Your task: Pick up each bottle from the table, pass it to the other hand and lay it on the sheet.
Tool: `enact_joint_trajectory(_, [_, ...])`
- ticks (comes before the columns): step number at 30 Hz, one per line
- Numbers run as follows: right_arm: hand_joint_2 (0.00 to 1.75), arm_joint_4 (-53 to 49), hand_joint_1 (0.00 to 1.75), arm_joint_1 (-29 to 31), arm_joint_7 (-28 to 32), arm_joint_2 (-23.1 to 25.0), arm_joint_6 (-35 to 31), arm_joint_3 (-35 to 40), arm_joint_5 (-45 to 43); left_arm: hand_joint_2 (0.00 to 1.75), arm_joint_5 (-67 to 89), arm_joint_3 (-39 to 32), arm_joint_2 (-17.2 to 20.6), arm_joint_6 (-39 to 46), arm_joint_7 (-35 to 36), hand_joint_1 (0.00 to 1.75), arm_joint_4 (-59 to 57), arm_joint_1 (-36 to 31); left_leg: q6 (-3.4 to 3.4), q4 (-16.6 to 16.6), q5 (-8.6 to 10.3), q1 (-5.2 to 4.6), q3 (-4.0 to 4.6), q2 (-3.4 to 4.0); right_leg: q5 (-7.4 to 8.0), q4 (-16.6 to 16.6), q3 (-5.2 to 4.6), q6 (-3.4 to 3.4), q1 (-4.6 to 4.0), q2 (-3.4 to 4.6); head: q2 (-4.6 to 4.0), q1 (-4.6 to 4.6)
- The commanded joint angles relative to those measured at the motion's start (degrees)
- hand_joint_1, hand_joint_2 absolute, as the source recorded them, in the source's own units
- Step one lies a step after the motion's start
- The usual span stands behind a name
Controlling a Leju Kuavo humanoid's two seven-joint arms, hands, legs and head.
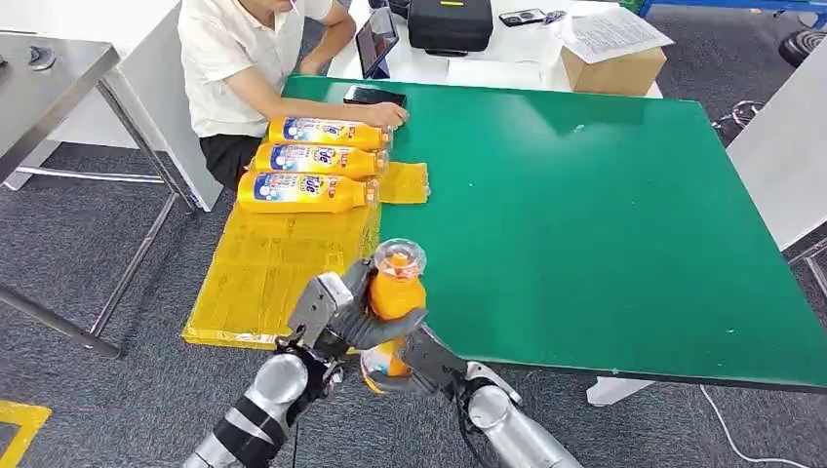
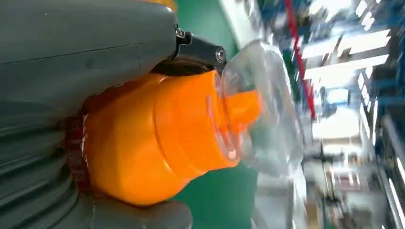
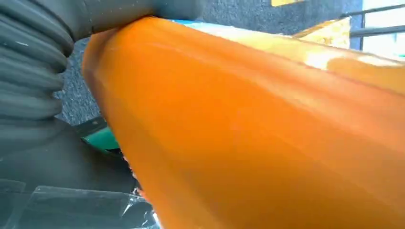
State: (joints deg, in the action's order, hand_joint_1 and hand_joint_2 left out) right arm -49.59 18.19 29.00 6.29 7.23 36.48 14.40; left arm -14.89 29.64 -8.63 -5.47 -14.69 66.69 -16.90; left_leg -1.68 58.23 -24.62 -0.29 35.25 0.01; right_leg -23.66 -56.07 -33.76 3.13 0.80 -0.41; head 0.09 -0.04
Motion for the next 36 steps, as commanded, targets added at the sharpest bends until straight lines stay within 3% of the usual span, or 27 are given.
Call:
enact_joint_trajectory(1, [1.75,-1.0,1.75,5.9,1.6,1.4,2.2,5.5,0.6,1.75,-8.2,1.0,1.2,-8.6,2.6,1.75,-8.2,1.3,0.06,0.0,-0.05,-0.03,-0.12,0.24,0.01,0.0,0.01,-0.06,0.03,0.26,0.0,0.0])
enact_joint_trajectory(9, [1.75,-1.2,1.75,5.8,2.6,1.5,3.6,5.4,-0.7,1.75,-14.0,-1.0,1.3,-10.3,4.0,1.75,-8.6,1.0,0.08,0.0,-0.08,-0.02,-0.14,0.21,-0.01,0.0,0.04,-0.09,0.03,0.24,0.0,0.0])
enact_joint_trajectory(11, [1.75,-1.5,1.75,5.3,2.7,1.6,2.7,4.8,-0.9,1.75,-14.5,-1.8,1.4,-7.3,3.2,1.75,-8.2,0.5,0.11,0.0,-0.12,0.01,-0.22,0.24,-0.02,0.0,0.11,-0.12,0.0,0.29,0.0,0.0])
enact_joint_trajectory(12, [1.75,-1.8,1.52,5.1,2.8,1.7,2.4,4.6,-1.0,1.75,-14.7,-1.9,1.7,-6.4,3.1,1.75,-7.7,0.3,0.08,0.0,-0.08,-0.02,-0.15,0.16,-0.01,0.0,0.06,-0.09,0.02,0.21,0.0,0.0])
enact_joint_trajectory(13, [1.75,-2.1,0.89,4.8,2.8,1.7,2.0,4.4,-1.0,1.75,-14.2,-2.2,1.8,-4.5,2.5,1.75,-7.0,0.1,0.05,0.0,-0.04,-0.02,-0.06,0.08,0.01,0.0,0.01,-0.07,0.02,0.12,0.0,0.02])
enact_joint_trajectory(14, [1.75,-2.7,0.44,4.5,3.0,1.6,2.0,4.1,-1.5,1.75,-14.9,-2.6,1.8,-3.9,2.8,1.75,-6.0,0.1,0.09,0.0,-0.1,0.0,-0.15,0.18,-0.01,0.0,0.06,-0.12,0.0,0.23,0.0,0.0])
enact_joint_trajectory(18, [1.75,-3.2,0.35,4.2,3.0,1.6,1.8,4.0,-1.6,1.75,-15.2,-2.5,1.9,-2.7,3.3,1.75,-4.4,0.3,0.09,0.0,-0.08,0.0,-0.1,0.13,-0.01,-0.1,0.02,-0.1,0.01,0.16,0.0,0.0])
enact_joint_trajectory(23, [1.75,-4.4,0.45,3.8,3.0,1.5,1.1,3.6,-1.8,1.75,-9.5,0.0,2.0,2.5,2.0,1.75,-3.4,-0.3,0.1,0.0,-0.09,0.03,-0.1,0.05,-0.06,-0.1,0.05,-0.11,-0.02,0.08,0.0,0.02])
enact_joint_trajectory(26, [1.75,-5.5,0.0,3.4,2.5,1.3,0.8,3.1,-2.2,1.75,-7.3,0.9,1.8,4.5,1.2,1.75,-4.3,-0.3,0.1,0.0,-0.09,0.02,-0.18,0.06,-0.06,0.0,0.13,-0.11,-0.01,0.08,0.0,0.02])
enact_joint_trajectory(36, [1.75,-7.2,0.0,1.7,2.0,1.8,-1.3,1.5,-2.8,1.75,-7.3,-0.8,3.5,4.6,0.5,1.75,2.0,0.1,0.09,0.0,-0.04,0.05,-0.06,-0.03,-0.04,0.0,0.01,-0.1,-0.05,-0.05,0.0,0.0])
